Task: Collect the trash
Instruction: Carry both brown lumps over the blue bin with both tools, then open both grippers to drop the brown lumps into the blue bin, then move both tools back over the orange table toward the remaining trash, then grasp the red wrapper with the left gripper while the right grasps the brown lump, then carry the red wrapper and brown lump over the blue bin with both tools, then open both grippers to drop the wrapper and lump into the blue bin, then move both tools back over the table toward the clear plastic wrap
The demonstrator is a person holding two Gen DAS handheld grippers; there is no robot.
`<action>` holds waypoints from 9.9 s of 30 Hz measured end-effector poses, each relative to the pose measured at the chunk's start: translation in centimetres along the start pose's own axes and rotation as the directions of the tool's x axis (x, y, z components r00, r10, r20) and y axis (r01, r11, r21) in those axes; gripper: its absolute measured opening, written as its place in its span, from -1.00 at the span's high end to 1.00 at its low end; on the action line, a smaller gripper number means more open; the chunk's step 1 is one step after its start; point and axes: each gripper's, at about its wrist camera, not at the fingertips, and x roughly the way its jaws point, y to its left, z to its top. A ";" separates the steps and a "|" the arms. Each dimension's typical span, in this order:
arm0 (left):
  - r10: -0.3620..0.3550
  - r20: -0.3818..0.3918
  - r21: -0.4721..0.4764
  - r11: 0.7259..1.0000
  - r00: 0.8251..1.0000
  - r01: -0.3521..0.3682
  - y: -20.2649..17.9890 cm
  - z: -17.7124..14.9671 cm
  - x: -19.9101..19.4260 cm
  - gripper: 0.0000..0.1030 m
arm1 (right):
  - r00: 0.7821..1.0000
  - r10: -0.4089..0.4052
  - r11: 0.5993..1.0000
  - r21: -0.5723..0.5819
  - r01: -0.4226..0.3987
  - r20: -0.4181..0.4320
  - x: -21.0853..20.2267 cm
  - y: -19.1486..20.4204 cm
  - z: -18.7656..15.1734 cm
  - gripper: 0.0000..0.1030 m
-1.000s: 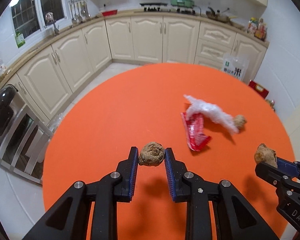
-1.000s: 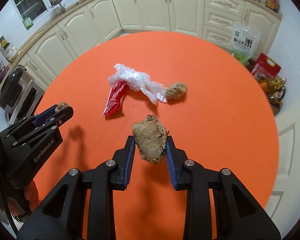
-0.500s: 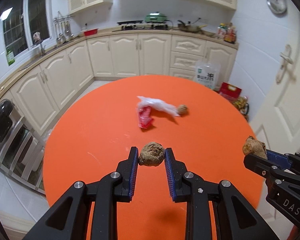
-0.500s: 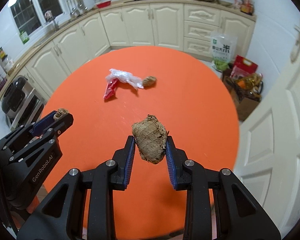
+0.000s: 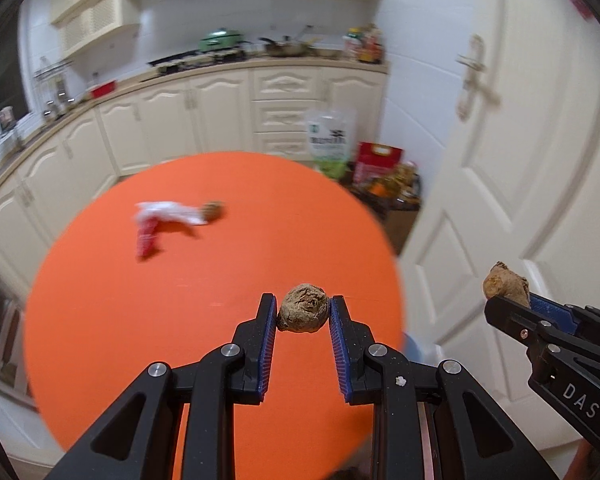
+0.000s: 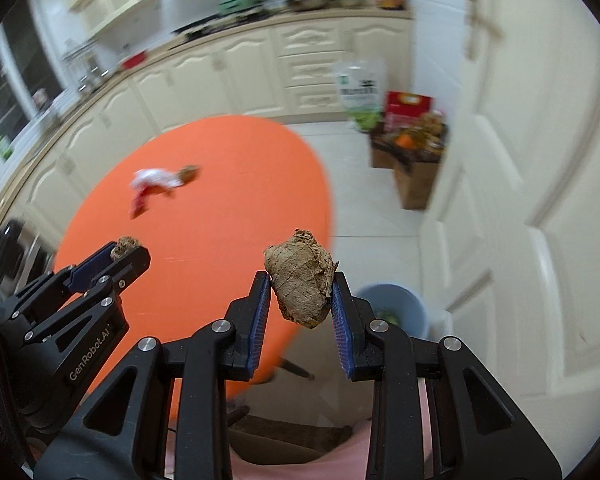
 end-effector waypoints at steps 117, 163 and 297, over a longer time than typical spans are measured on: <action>0.131 -0.277 -0.285 0.935 0.952 -0.212 18.7 9.3 9.8 -0.35 | 0.982 0.059 0.981 -0.170 -0.090 -0.179 15.8 17.8 9.1 -0.83; 0.082 -0.252 -0.342 0.924 0.964 -0.168 26.8 10.6 16.1 0.59 | 0.952 0.060 0.983 -0.150 -0.109 -0.299 25.9 21.2 15.0 -0.60; -0.181 -0.346 0.075 0.973 0.921 0.219 -7.8 9.5 12.5 0.10 | 0.975 -0.112 0.938 0.305 0.168 -0.193 4.1 -12.3 0.5 -0.04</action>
